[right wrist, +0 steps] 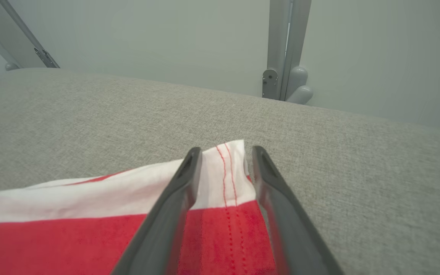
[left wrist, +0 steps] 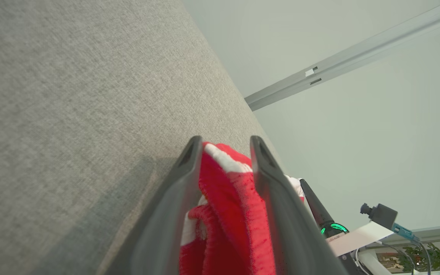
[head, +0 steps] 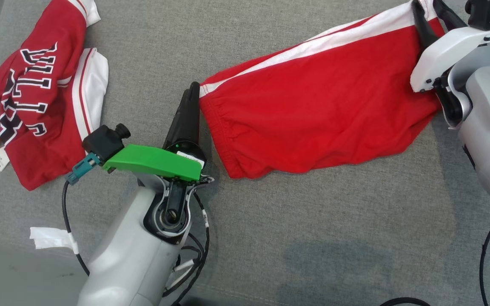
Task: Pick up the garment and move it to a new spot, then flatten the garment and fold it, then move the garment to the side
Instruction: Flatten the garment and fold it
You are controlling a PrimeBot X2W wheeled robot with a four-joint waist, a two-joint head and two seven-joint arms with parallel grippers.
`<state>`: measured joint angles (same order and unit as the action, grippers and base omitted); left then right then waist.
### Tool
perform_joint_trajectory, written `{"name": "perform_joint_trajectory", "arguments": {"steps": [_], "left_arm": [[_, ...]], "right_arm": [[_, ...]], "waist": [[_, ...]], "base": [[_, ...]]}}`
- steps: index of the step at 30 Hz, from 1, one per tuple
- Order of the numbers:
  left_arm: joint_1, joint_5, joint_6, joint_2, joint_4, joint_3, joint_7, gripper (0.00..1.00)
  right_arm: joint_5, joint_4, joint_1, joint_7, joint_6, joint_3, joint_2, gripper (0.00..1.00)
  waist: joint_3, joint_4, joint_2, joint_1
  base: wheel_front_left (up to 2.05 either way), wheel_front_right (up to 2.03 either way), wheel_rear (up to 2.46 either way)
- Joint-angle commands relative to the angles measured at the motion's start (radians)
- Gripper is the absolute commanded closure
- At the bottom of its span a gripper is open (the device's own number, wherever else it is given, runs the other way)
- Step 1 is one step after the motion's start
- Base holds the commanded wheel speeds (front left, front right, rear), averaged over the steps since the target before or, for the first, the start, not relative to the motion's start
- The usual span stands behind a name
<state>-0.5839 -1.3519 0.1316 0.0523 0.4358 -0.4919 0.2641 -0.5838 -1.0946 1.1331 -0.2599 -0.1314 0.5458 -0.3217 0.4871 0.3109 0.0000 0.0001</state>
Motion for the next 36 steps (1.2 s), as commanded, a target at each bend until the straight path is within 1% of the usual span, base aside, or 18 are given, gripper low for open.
{"name": "perform_joint_trajectory", "arguments": {"steps": [1,6,7,10,14,18,22,25,26,30,36], "left_arm": [[0.0,0.046,-0.002,0.002,0.011,0.006,0.0,0.0],[0.032,0.18,-0.002,0.002,0.036,0.084,0.0,0.0],[0.032,0.18,-0.002,0.002,0.036,0.084,0.0,0.0],[0.065,0.271,-0.002,0.003,0.038,0.148,0.0,0.0],[0.118,0.384,-0.002,0.001,0.031,0.208,0.0,0.0],[0.174,0.428,-0.002,0.0,0.019,0.228,0.0,0.0],[0.21,0.469,-0.002,0.0,0.012,0.23,0.0,0.0],[0.232,0.459,-0.002,0.0,0.004,0.224,0.0,0.0],[0.234,0.473,-0.002,0.0,0.005,0.215,0.0,0.0],[0.251,0.493,-0.002,0.001,0.005,0.192,0.0,0.0],[0.257,0.53,-0.002,0.0,0.01,0.183,0.0,0.0]], "right_arm": [[0.011,0.005,-0.011,-0.005,0.001,-0.005,0.005,0.0],[0.026,0.077,-0.067,-0.005,0.001,-0.064,-0.011,0.0],[0.026,0.077,-0.067,-0.005,0.001,-0.064,-0.011,0.0],[0.045,0.131,-0.128,-0.005,0.001,-0.092,-0.007,0.0],[0.064,0.181,-0.224,-0.005,0.001,-0.132,0.01,0.0],[0.079,0.202,-0.302,-0.005,0.001,-0.169,0.032,0.0],[0.085,0.191,-0.359,-0.006,0.001,-0.21,0.048,0.0],[0.09,0.17,-0.386,-0.006,0.001,-0.237,0.059,0.0],[0.095,0.163,-0.39,-0.006,0.001,-0.244,0.061,0.0],[0.116,0.122,-0.391,-0.006,0.001,-0.267,0.071,0.0],[0.135,0.026,-0.371,-0.005,0.001,-0.31,0.088,0.0]], "waist": [[-0.015,-0.014,0.0,-0.0001],[-0.052,-0.036,0.0,-0.0001],[-0.052,-0.036,0.0,-0.0001],[-0.084,-0.05,0.0,-0.0001],[-0.127,-0.069,0.0,-0.0001],[-0.163,-0.081,0.0,-0.0001],[-0.185,-0.077,0.0,-0.0001],[-0.192,-0.067,0.0,-0.0001],[-0.192,-0.062,0.0,-0.0001],[-0.193,-0.043,0.0,-0.0001],[-0.197,-0.018,0.0,-0.0001]], "base": [[0.0,0.0,0.0],[0.0,0.0,0.0],[0.0,0.0,0.0],[0.0,0.0,0.0],[0.0,0.0,0.0],[0.0,0.0,0.0],[0.0,0.0,0.0],[0.0,0.0,0.0],[0.0,0.0,0.0],[0.0,0.0,0.0],[0.0,0.0,0.0]]}}
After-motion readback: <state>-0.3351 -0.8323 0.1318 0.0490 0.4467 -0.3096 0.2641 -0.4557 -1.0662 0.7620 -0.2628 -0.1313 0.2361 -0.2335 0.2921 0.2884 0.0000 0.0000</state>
